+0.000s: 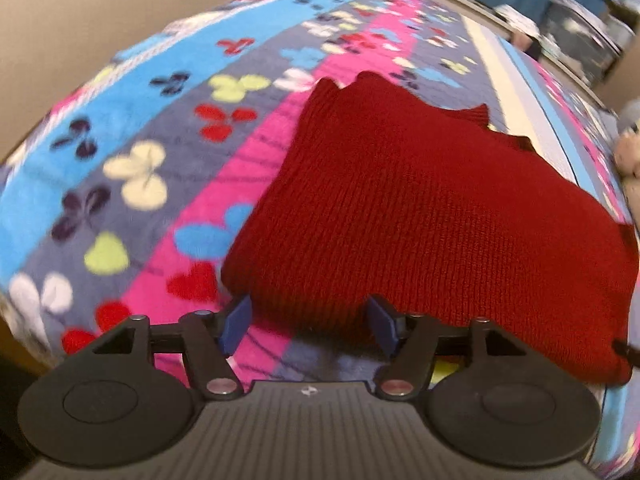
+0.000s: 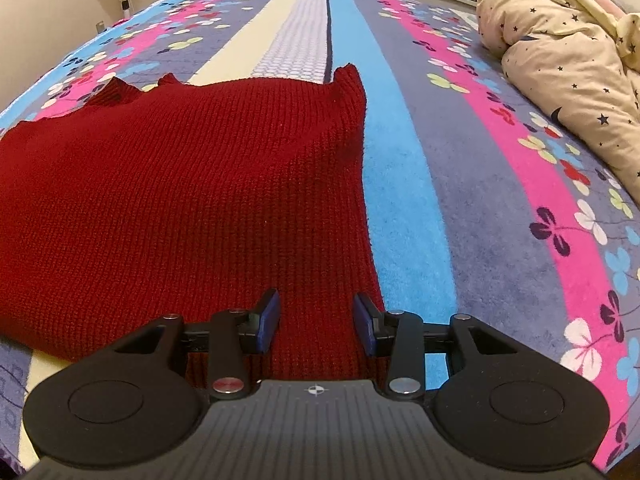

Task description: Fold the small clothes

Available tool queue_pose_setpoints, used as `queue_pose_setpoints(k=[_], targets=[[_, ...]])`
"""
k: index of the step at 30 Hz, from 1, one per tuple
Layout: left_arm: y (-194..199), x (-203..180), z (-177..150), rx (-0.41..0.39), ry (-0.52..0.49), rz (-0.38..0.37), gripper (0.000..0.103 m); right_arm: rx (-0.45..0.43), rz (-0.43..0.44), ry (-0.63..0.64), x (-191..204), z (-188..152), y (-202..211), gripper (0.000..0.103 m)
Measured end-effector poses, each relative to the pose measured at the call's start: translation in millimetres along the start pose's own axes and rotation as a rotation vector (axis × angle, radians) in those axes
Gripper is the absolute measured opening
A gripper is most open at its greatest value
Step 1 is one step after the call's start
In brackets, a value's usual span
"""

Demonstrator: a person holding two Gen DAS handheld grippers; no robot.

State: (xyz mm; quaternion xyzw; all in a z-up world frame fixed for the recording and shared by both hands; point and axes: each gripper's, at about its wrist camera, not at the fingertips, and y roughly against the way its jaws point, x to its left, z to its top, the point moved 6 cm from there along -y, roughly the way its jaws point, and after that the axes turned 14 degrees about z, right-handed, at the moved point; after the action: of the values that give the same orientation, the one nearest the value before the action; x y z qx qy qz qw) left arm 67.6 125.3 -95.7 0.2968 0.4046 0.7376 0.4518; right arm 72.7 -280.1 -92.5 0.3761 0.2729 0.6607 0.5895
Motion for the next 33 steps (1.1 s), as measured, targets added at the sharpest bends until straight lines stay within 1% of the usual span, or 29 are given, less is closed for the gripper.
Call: queue_pose_setpoints(k=[4, 6, 7, 9, 10, 13, 16, 17, 18, 19, 20, 21, 22, 24, 26, 28, 29, 30, 31, 32, 33], targets=[[-8, -3, -3, 0.048, 0.07, -0.003, 0.07, 0.012, 0.006, -0.005, -1, 1, 1, 0.043], [-15, 0, -3, 0.099, 0.146, -0.014, 0.07, 0.017, 0.013, -0.007, -2, 1, 1, 0.043], [-19, 2, -5, 0.131, 0.202, -0.026, 0.07, 0.019, 0.018, -0.008, -2, 1, 1, 0.043], [-23, 3, -7, 0.159, 0.259, -0.043, 0.07, 0.021, 0.027, -0.011, -3, 1, 2, 0.043], [-24, 1, -7, 0.161, 0.275, -0.048, 0.072, 0.022, 0.032, -0.012, -3, 0, 2, 0.043], [-27, -5, 0, 0.151, 0.306, -0.053, 0.073, 0.025, 0.041, -0.005, -4, 0, 3, 0.043], [-34, -9, 4, 0.165, 0.351, -0.029, 0.074, 0.025, 0.05, -0.006, -5, -1, 4, 0.043], [-34, -9, 4, 0.164, 0.357, -0.011, 0.072, 0.026, 0.055, -0.009, -5, -1, 4, 0.043], [-33, -11, 4, 0.156, 0.35, 0.007, 0.066, 0.026, 0.059, -0.013, -6, -1, 5, 0.043], [-29, -14, 5, 0.137, 0.332, 0.029, 0.047, 0.025, 0.064, -0.017, -7, -1, 5, 0.043], [-25, -17, 8, 0.112, 0.321, 0.022, 0.029, 0.025, 0.069, -0.023, -7, -1, 6, 0.043], [-18, -21, 11, 0.082, 0.3, 0.027, 0.019, 0.023, 0.074, -0.028, -8, -1, 7, 0.043], [-9, -26, 16, 0.05, 0.265, 0.06, 0.016, 0.02, 0.079, -0.036, -8, -1, 9, 0.043], [8, -36, 23, -0.002, 0.231, 0.079, 0.015, 0.001, 0.094, -0.064, -10, 1, 14, 0.043], [33, -59, 34, -0.112, 0.149, 0.07, 0.015, -0.036, 0.112, -0.104, -15, 5, 22, 0.043], [65, -93, 43, -0.251, 0.026, 0.044, 0.015, -0.093, 0.109, -0.136, -22, 10, 33, 0.044], [82, -116, 44, -0.324, -0.05, 0.017, 0.015, -0.126, 0.104, -0.149, -26, 13, 40, 0.044], [97, -139, 43, -0.382, -0.118, -0.026, 0.015, -0.155, 0.101, -0.164, -31, 15, 45, 0.044], [114, -166, 39, -0.439, -0.203, -0.097, 0.015, -0.187, 0.097, -0.185, -36, 17, 51, 0.044], [125, -188, 32, -0.46, -0.274, -0.15, 0.015, -0.22, 0.094, -0.211, -42, 19, 56, 0.044], [132, -212, 22, -0.458, -0.358, -0.212, 0.015, -0.247, 0.091, -0.235, -48, 20, 61, 0.044]])
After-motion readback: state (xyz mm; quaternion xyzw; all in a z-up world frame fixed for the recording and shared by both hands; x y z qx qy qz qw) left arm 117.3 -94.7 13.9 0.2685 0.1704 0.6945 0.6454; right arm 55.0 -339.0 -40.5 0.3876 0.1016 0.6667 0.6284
